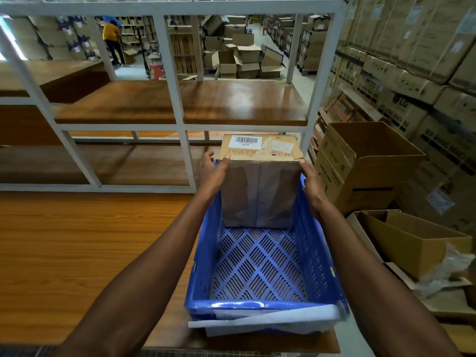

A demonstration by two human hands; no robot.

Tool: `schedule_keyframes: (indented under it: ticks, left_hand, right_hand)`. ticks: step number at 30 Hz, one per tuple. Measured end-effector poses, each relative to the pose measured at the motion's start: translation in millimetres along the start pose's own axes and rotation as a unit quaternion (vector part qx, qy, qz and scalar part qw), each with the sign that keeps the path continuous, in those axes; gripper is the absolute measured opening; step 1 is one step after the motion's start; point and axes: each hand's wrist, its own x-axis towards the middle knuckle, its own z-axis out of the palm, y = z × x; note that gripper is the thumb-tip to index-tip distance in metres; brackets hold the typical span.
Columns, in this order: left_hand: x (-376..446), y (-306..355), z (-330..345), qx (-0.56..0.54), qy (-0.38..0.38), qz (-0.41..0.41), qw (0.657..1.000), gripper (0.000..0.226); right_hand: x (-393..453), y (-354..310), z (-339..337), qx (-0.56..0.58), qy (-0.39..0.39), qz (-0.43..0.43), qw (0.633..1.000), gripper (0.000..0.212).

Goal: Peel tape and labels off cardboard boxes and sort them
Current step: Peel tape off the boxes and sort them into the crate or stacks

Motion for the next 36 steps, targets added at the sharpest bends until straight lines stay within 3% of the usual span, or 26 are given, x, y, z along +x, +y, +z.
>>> schedule_keyframes:
  ticks: [7, 11, 14, 17, 23, 26, 30, 36]
  left_hand:
    - [-65.6, 4.9, 2.4, -0.029, 0.050, 0.064, 0.996, 0.040]
    - [-103.4, 3.2, -0.6, -0.068, 0.030, 0.051, 0.996, 0.025]
    - [-129.7, 2.0, -4.6, -0.082, 0.014, 0.049, 0.995, 0.021]
    - [-144.8, -6.8, -7.3, -0.090, -0.016, 0.055, 0.994, 0.017]
    - [-171.9, -5.4, -5.9, -0.173, -0.127, 0.046, 0.976, 0.017]
    - [-197.0, -5.1, -9.7, -0.203, -0.198, 0.031, 0.958, 0.018]
    - [-231.3, -15.8, -18.7, -0.238, -0.306, 0.037, 0.921, 0.021]
    - [-305.7, -39.3, -21.8, -0.221, -0.469, -0.002, 0.855, 0.022]
  right_hand:
    - [-48.4, -6.9, -6.0, 0.036, 0.003, -0.023, 0.999, 0.047]
    - [-77.7, -3.8, -15.1, 0.078, 0.008, -0.025, 0.997, 0.031]
    - [-99.9, 5.3, -22.9, 0.100, 0.037, -0.018, 0.994, 0.052]
    - [-129.4, 17.5, -23.3, 0.132, 0.071, -0.013, 0.989, 0.049]
    - [-199.2, 33.8, -5.9, 0.129, 0.142, -0.045, 0.980, 0.064]
    - [-233.6, 43.3, 6.0, 0.137, 0.204, -0.056, 0.968, 0.050]
    - [-285.8, 56.4, 19.1, 0.157, 0.269, -0.043, 0.949, 0.048]
    - [-394.2, 78.3, 35.2, 0.128, 0.426, 0.027, 0.895, 0.036]
